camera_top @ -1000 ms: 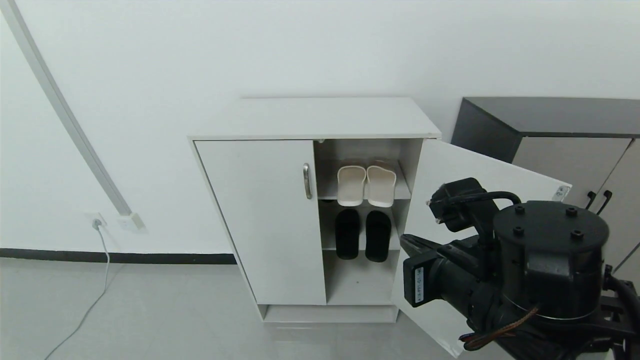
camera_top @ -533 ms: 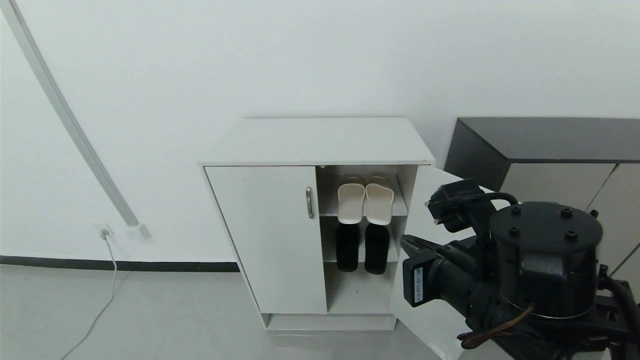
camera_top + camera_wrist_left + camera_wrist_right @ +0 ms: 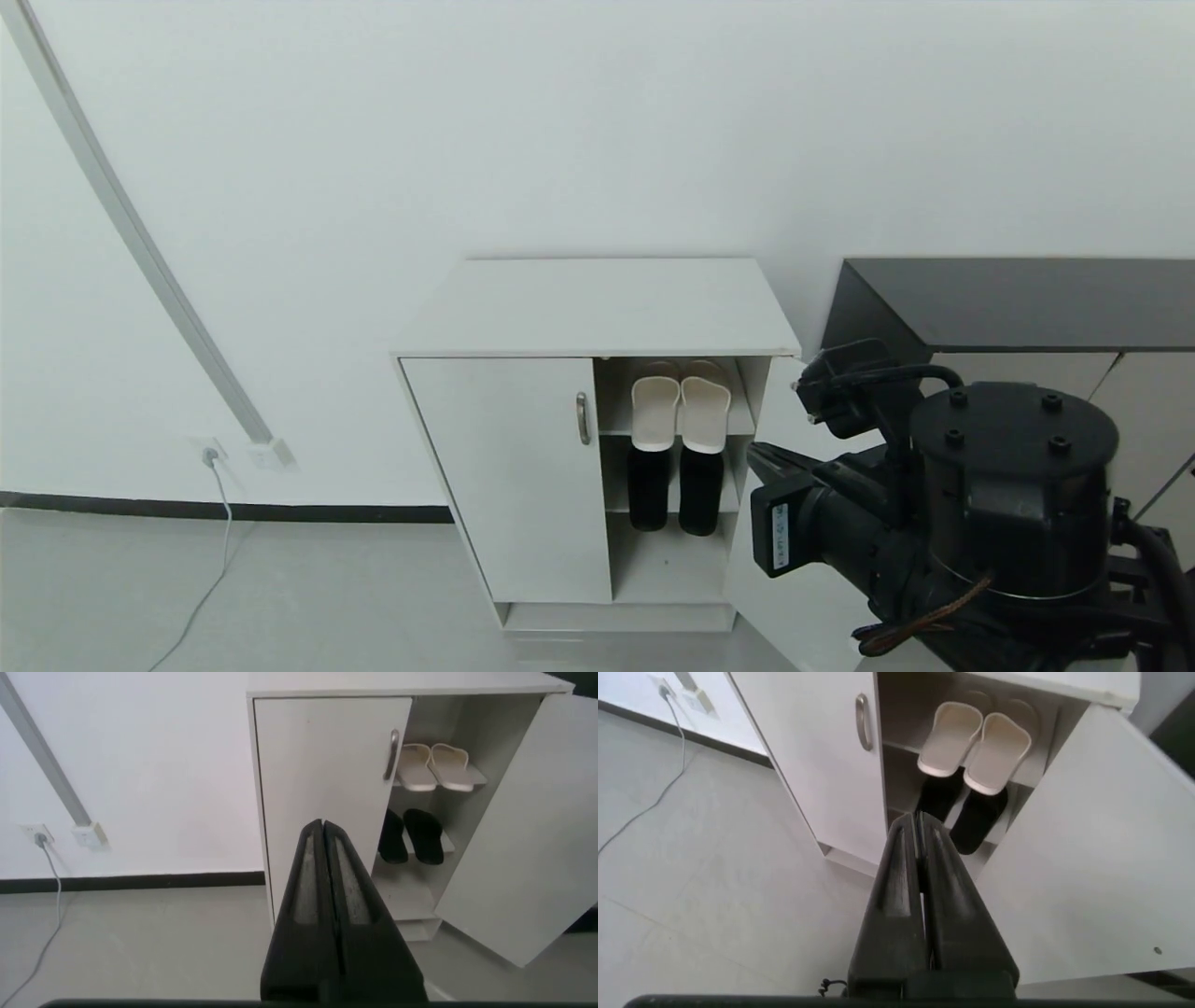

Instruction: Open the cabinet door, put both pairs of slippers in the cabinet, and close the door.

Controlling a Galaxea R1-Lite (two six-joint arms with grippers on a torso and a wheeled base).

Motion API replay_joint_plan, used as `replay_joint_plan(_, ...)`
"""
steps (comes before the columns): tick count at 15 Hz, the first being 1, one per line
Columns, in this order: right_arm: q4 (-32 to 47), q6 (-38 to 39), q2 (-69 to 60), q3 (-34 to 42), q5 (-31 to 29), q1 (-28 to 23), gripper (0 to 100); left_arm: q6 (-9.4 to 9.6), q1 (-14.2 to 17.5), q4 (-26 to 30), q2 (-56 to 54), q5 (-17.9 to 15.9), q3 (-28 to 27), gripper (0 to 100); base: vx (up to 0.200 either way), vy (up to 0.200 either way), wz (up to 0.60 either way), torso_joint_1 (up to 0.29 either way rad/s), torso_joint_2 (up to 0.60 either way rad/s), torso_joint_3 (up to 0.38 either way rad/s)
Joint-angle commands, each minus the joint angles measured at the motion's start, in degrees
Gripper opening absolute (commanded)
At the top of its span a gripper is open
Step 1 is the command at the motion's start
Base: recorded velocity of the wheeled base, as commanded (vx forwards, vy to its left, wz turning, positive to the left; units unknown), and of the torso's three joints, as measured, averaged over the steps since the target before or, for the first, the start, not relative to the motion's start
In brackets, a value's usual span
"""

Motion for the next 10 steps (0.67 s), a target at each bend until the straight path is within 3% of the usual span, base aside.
replay_joint_plan(1, -0.03, 0.01, 0.17, 0.11, -0.03, 0.01, 0, 0.02, 0.01, 0.08, 0.07, -0.01, 0.0, 0, 0.0, 0.0, 0.0, 0.266, -0.57, -0.315)
replay_joint_plan(4, -0.03, 0.01, 0.09, 0.11, -0.03, 0.01, 0, 0.02, 0.01, -0.01, 0.07, -0.01, 0.0, 0, 0.0, 0.0, 0.0, 0.15, -0.33, -0.188)
replay_joint_plan(9, -0.03, -0.08, 0.17, 0.37, -0.03, 0.01, 0, 0.02, 0.01, 0.08, 0.07, -0.01, 0.0, 0, 0.0, 0.0, 0.0, 0.0, 0.0, 0.0)
replay_joint_plan(10, 0.05, -0.08, 0.61, 0.37, 0.06, -0.07, 0, 0.02, 0.01, -0.01, 0.07, 0.08, 0.0, 0, 0.0, 0.0, -0.6, 0.002, 0.0, 0.012)
